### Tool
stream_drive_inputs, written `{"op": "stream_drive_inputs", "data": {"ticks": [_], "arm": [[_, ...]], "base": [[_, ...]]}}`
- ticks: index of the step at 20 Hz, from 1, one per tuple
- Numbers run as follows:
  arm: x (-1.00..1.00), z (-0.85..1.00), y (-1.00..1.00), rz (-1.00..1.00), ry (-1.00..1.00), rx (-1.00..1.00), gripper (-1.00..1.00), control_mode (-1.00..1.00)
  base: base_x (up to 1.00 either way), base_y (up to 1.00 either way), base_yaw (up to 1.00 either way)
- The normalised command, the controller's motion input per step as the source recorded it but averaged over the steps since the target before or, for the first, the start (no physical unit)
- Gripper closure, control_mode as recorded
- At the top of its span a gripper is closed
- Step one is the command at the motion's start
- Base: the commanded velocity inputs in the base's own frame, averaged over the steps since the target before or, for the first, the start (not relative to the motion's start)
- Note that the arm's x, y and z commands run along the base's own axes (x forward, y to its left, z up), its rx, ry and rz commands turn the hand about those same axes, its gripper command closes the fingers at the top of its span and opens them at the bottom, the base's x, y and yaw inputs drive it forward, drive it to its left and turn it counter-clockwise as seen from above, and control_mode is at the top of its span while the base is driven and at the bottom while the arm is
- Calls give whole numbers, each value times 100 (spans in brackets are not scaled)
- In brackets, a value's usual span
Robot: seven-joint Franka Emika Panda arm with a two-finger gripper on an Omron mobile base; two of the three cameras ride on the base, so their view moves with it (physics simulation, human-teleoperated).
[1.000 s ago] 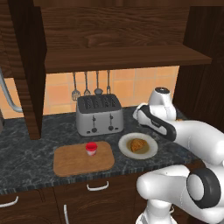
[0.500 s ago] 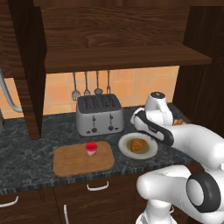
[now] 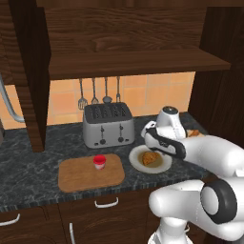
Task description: From the different types of pastries on the counter, select a croissant and place it on the cutting board. Then retrieve a jar of jam from the cabinet and place it alongside the croissant on the cutting board.
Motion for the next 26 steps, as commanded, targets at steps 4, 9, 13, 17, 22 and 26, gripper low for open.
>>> {"op": "stream_drive_inputs", "data": {"ticks": [4,9,13,17,22,26], "arm": [[40,-3,1,0,-2,0,-100,-100],[0,-9,23,-2,0,0,-100,-100],[0,-17,8,-2,2,0,-100,-100],[0,-23,0,0,0,0,-100,-100],[-2,-27,0,0,0,0,-100,-100],[-6,-15,0,0,0,0,-100,-100]], "base": [[0,0,0],[0,0,0],[0,0,0],[0,0,0],[0,0,0],[0,0,0]]}}
